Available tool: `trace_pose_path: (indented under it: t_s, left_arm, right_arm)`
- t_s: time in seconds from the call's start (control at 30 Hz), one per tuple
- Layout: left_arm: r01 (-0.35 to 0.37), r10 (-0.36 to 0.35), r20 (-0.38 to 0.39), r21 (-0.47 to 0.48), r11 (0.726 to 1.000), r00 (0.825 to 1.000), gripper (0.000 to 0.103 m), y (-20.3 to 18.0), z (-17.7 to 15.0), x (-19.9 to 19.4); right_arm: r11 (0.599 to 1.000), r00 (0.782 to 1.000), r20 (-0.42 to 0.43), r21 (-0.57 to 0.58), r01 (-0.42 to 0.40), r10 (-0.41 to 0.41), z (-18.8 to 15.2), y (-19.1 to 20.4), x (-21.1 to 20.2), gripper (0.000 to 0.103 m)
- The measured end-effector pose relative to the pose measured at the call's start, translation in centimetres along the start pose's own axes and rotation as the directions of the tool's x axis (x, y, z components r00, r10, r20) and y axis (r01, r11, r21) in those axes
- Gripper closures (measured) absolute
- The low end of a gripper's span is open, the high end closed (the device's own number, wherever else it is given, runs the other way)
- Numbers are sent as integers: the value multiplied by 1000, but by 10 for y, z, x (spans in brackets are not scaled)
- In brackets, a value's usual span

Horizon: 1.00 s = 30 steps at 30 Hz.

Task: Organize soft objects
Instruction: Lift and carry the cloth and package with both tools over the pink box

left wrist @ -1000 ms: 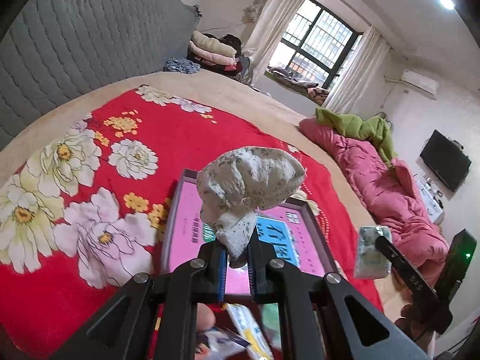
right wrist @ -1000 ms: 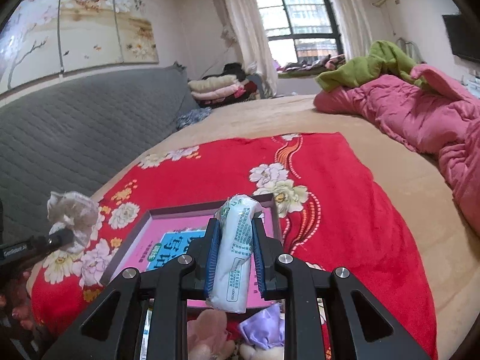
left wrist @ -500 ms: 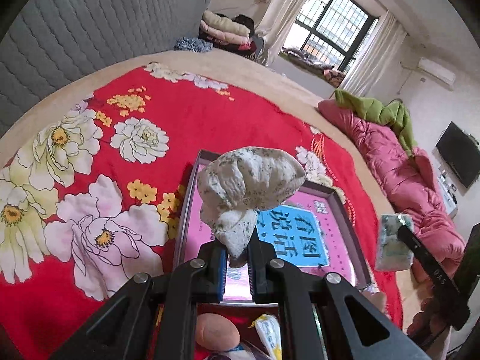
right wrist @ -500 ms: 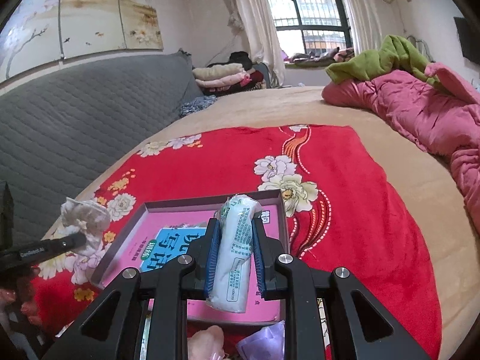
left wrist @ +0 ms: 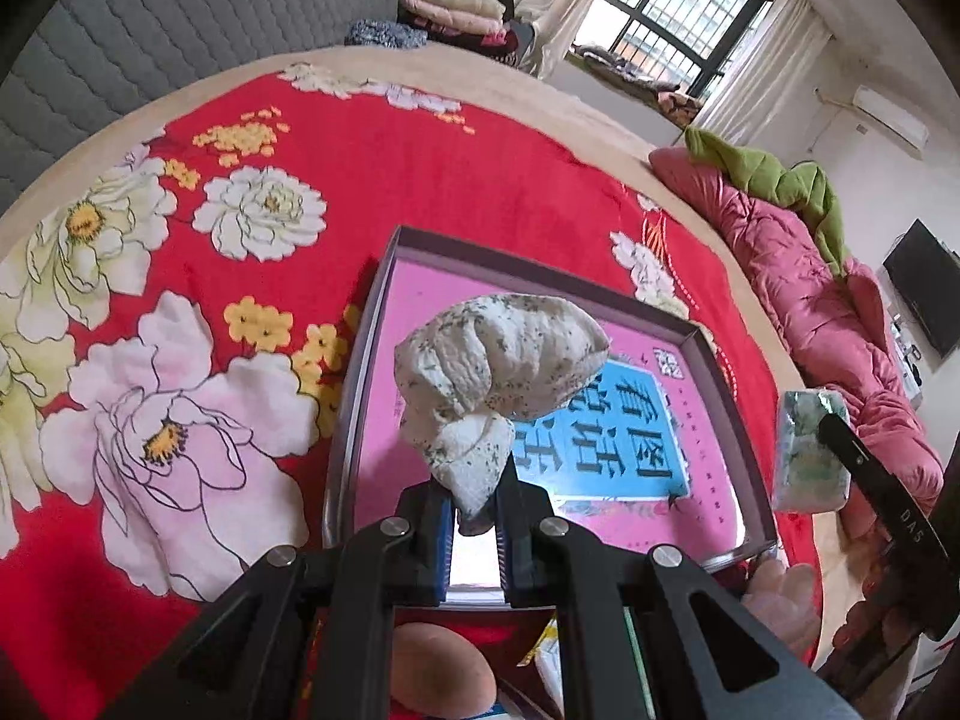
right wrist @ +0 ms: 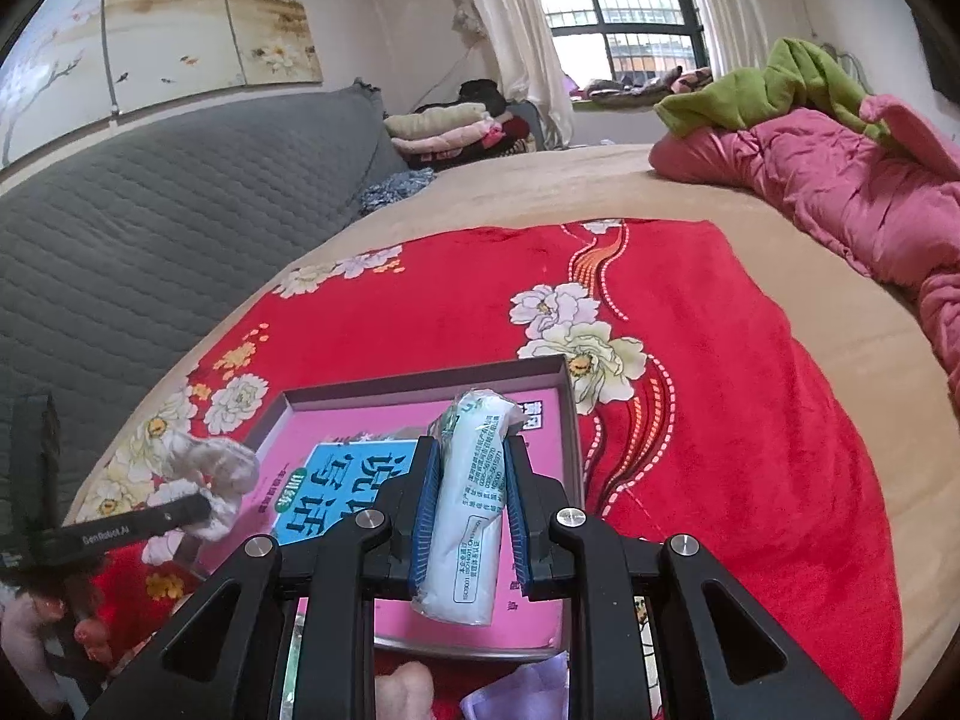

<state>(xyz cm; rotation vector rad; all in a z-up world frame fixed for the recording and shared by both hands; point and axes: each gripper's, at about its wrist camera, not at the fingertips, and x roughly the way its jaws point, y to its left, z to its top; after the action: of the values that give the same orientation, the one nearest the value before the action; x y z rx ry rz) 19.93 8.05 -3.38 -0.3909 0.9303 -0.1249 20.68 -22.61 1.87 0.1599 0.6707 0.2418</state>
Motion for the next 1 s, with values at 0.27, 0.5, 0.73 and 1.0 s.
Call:
trace_pose_path:
  t_s: [0.27,0.5,0.73,1.0]
  left_arm:
    - [2,-2,-57,-8,1000,998,92,4,-7,15]
    - [3,-3,-88,-2,1000,996,92,5,-9,22]
    - [-1,2,-96,4,1000,995,92,7,-11,24]
    - [-4,5,-98,3,1000,995,92,8,-10,25]
  right_arm:
    - [1000,999,-48,2,-21,21,-5,-2,13,81]
    - [999,986,-158,-6,-54,53,-15,3,38,81]
    - [998,969,-242,-55,32,-44,-29,0,57,81]
    - [988,963,-238,-116,97,-122,-32,-3,57,76]
